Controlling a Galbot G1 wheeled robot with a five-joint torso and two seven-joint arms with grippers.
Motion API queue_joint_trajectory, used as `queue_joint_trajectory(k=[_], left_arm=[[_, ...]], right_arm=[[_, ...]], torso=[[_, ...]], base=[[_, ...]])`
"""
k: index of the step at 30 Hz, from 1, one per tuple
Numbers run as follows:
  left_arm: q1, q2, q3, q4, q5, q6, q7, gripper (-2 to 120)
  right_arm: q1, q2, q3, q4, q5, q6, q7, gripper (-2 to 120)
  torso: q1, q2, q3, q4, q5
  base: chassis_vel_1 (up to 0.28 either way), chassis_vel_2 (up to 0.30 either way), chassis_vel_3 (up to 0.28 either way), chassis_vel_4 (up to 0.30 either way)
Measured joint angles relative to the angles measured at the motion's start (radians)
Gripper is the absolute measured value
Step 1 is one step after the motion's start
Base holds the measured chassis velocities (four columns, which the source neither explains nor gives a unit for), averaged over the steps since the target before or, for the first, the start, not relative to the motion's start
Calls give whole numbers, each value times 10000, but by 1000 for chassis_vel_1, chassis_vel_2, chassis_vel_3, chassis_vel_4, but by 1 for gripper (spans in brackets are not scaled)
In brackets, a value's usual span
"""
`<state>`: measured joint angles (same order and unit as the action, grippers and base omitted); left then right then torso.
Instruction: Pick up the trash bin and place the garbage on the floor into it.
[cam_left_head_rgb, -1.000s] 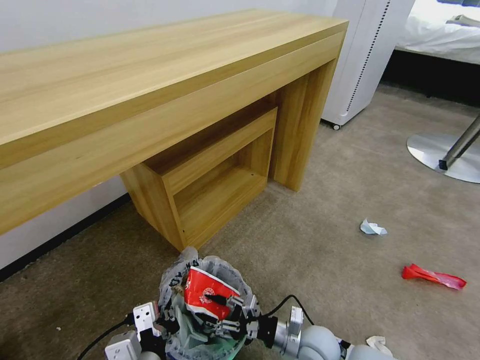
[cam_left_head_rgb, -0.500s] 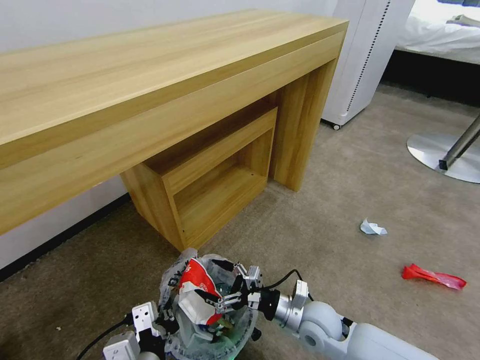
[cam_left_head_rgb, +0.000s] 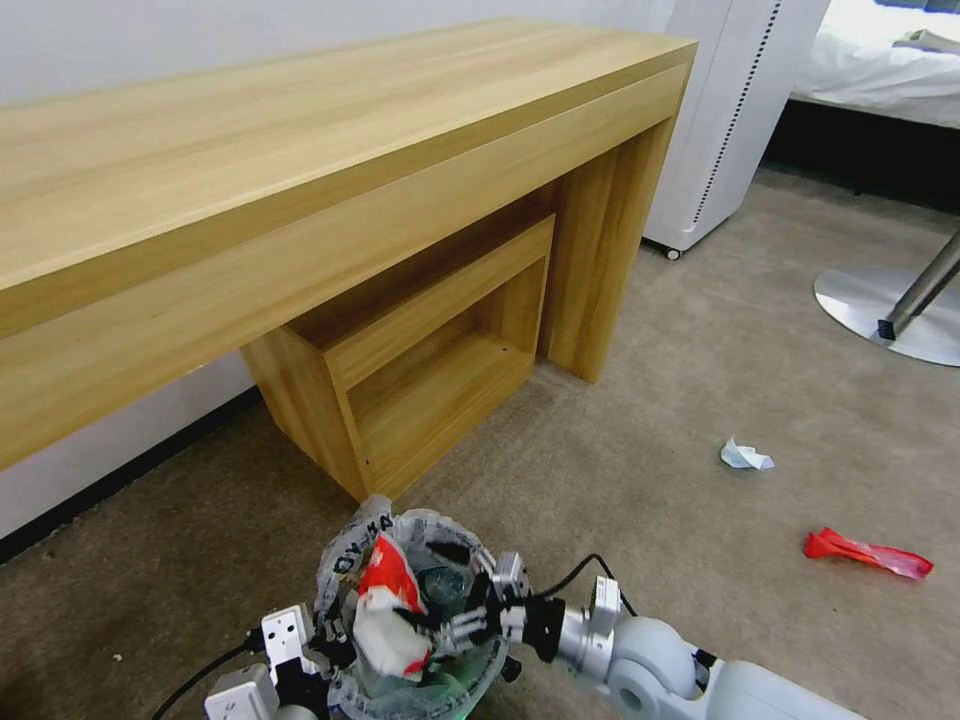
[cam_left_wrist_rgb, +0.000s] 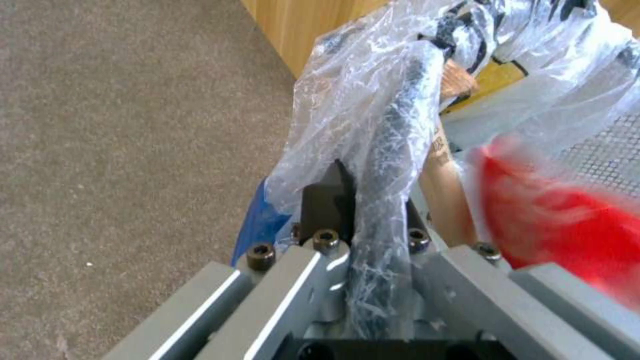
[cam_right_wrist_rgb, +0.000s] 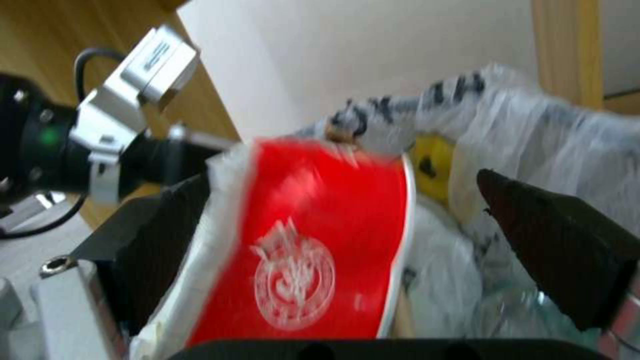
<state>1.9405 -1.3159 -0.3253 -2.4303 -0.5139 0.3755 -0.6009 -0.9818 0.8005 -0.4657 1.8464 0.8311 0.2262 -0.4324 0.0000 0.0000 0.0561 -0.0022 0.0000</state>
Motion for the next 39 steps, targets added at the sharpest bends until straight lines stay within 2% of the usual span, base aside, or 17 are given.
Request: queue_joint_trajectory(k=[5,14,23,25,27,28,31,32,35,36,39], left_arm=[[64,-146,58,0,158,-15,72,0],[23,-137,77,19,159,-21,105,0],[-26,118,-94,11,89,-29,201,0],[-12,189,-102,-12,93,-20,261,0],[-23,303,-153,-65,42,-15,267,0],[-23,303,-153,-65,42,-15,267,0],[-47,384,-152,-71,-5,-12,254,0],[-47,384,-152,-71,-5,-12,254,0],[-79,478,-27,-73,9,-10,287,0],[-79,478,-27,-73,9,-10,287,0],[-132,608,94,-74,31,-23,313,0]], right_arm=[[17,-90,10,33,-19,-153,454,100],[487,71,221,164,325,-137,480,100],[1491,177,1504,727,1139,-325,670,100],[1354,99,2065,732,720,-492,1235,100],[972,37,2894,667,-411,-1202,2889,100],[972,37,2894,667,-411,-1202,2889,100],[377,160,4144,618,-1184,-2429,5078,100],[377,160,4144,618,-1184,-2429,5078,100],[-476,344,5575,666,-1812,-3191,6181,100],[-476,344,5575,666,-1812,-3191,6181,100],[-1446,665,6905,681,-3093,-3671,7104,100]], torso=[[0,0,0,0,0],[0,0,0,0,0],[0,0,0,2,-1],[1,0,0,2,-2],[0,0,0,0,2],[0,0,0,0,2],[0,0,1,0,0],[0,0,1,0,0],[0,-1,0,0,-1],[0,-1,0,0,-1],[0,0,0,2,1]], base=[[0,0,0,0],[0,0,0,0],[0,0,0,0],[0,0,0,0],[0,0,0,0],[0,0,0,0],[0,0,0,0],[0,0,0,0],[0,0,0,0],[0,0,0,0],[0,0,0,0]])
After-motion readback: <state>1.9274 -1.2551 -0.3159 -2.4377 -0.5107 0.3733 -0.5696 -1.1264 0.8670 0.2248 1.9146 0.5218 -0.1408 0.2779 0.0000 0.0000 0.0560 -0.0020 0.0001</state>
